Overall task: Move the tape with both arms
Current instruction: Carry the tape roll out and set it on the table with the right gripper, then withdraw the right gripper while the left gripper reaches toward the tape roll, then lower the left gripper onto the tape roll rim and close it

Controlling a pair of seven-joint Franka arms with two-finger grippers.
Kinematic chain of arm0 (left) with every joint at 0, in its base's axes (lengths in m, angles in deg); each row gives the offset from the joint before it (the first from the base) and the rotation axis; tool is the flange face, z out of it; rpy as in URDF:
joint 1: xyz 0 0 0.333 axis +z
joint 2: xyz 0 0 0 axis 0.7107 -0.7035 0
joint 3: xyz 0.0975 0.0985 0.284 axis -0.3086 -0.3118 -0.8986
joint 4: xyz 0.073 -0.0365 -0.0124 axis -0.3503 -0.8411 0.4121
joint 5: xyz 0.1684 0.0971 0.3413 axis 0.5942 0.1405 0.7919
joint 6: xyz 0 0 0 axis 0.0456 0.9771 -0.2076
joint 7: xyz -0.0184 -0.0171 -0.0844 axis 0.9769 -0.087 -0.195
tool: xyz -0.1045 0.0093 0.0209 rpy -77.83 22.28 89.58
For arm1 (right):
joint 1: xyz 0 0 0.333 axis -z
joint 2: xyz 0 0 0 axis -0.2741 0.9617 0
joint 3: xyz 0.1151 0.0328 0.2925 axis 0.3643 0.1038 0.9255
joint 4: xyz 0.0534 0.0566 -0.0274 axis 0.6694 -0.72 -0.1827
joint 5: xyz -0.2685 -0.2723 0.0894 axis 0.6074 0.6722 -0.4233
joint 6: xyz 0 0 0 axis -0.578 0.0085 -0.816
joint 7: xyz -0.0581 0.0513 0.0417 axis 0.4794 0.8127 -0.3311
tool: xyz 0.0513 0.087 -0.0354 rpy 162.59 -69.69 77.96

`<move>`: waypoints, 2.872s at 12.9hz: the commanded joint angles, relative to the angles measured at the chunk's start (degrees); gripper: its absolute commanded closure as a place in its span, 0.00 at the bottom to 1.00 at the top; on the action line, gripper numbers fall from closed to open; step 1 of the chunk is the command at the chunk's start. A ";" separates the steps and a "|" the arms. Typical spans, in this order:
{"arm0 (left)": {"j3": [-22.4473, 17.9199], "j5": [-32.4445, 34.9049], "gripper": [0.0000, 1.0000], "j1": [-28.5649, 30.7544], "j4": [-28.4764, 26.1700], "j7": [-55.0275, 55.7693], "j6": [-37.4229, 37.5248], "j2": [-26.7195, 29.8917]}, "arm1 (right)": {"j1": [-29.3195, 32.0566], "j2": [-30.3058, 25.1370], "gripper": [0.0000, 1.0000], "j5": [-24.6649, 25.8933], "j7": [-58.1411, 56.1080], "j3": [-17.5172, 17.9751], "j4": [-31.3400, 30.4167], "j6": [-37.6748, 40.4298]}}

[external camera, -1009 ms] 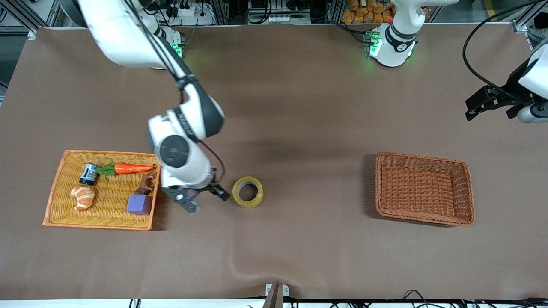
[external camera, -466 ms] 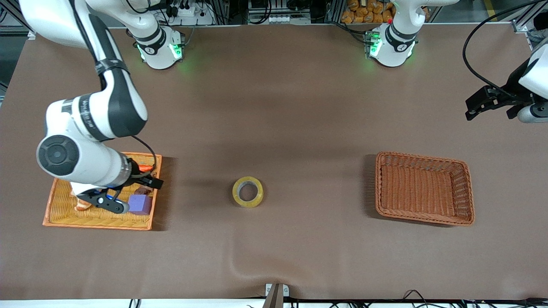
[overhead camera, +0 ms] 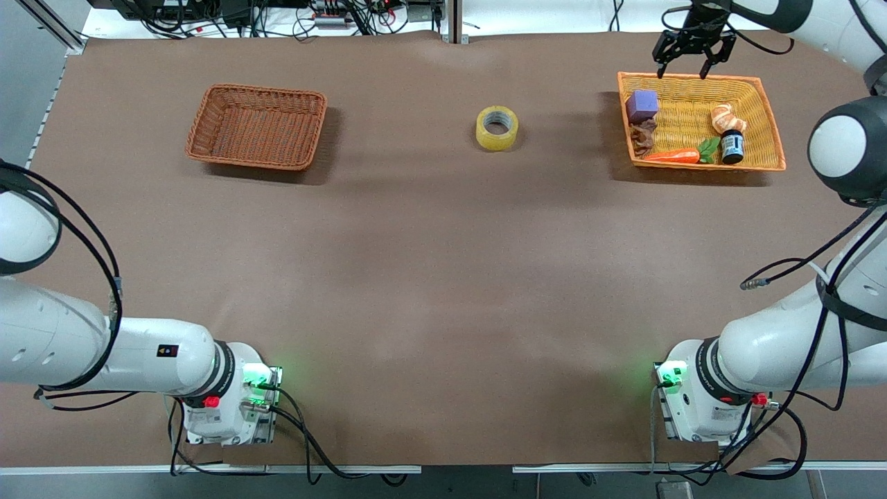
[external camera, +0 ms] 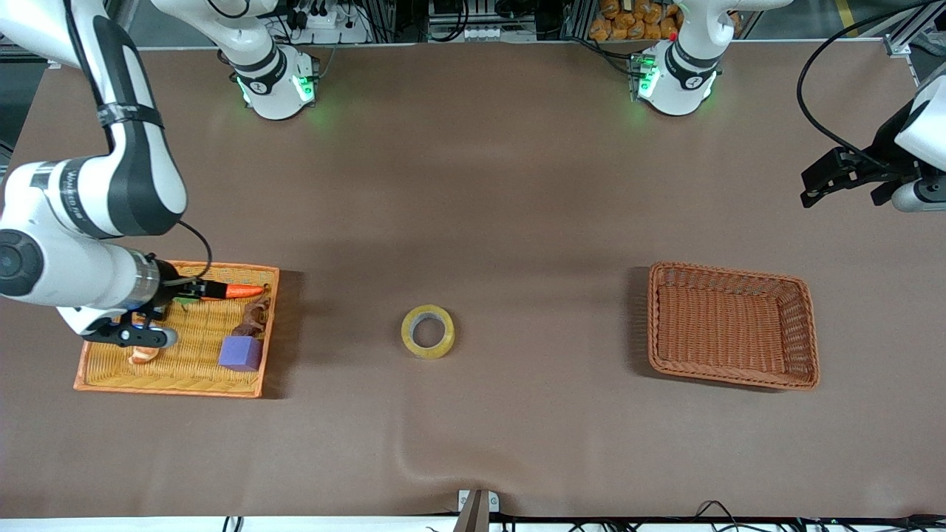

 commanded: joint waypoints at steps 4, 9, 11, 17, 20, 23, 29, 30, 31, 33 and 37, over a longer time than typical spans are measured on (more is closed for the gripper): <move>0.01 -1.40 0.00 0.29 0.65 -1.10 1.01 0.70 | 3.19 -11.89 0.00 -0.93 -9.60 0.80 -27.89 -29.29; 0.28 -1.32 0.00 -0.58 0.65 -0.57 1.01 0.17 | 3.19 -12.25 0.00 -0.93 -9.62 0.80 -28.09 -29.14; 0.54 -1.40 0.00 -0.94 0.48 -0.49 0.93 -0.18 | 3.19 -12.95 0.00 -0.93 -9.36 0.71 -27.91 -28.27; 4.84 -3.78 0.00 -6.55 0.65 5.81 -3.10 -5.18 | 2.93 -14.27 0.00 -0.85 -8.91 -0.26 -19.92 -15.00; 7.30 -5.10 0.00 -14.00 0.74 19.67 -11.87 -11.67 | 2.93 -14.27 0.00 -0.85 -8.74 -0.35 -18.43 -13.86; 7.04 -4.31 0.00 -22.54 7.47 32.52 -18.84 -22.90 | 3.02 -13.92 0.00 -0.76 -8.74 -0.35 -11.59 -3.60; 6.17 0.79 0.00 -30.46 11.55 47.57 -37.63 -40.59 | 2.93 -14.27 0.00 -0.76 -8.65 -0.70 -7.61 3.37; 6.08 0.79 0.00 -31.34 11.55 48.72 -39.92 -42.44 | 3.02 -14.27 0.00 -0.76 -8.74 -0.70 -6.39 4.68; 5.73 0.79 0.00 -31.87 11.64 49.60 -41.68 -44.29 | 3.10 -14.27 0.00 -0.67 -8.74 -0.61 -5.07 6.78; 3.37 0.71 0.00 -35.37 12.34 51.97 -46.69 -47.81 | 2.93 -14.27 0.00 -0.67 -8.74 -0.52 -3.13 9.95; 1.59 0.44 0.08 -37.85 17.43 57.07 -52.41 -53.43 | 3.02 -14.80 0.00 -0.67 -8.74 -0.52 0.38 14.43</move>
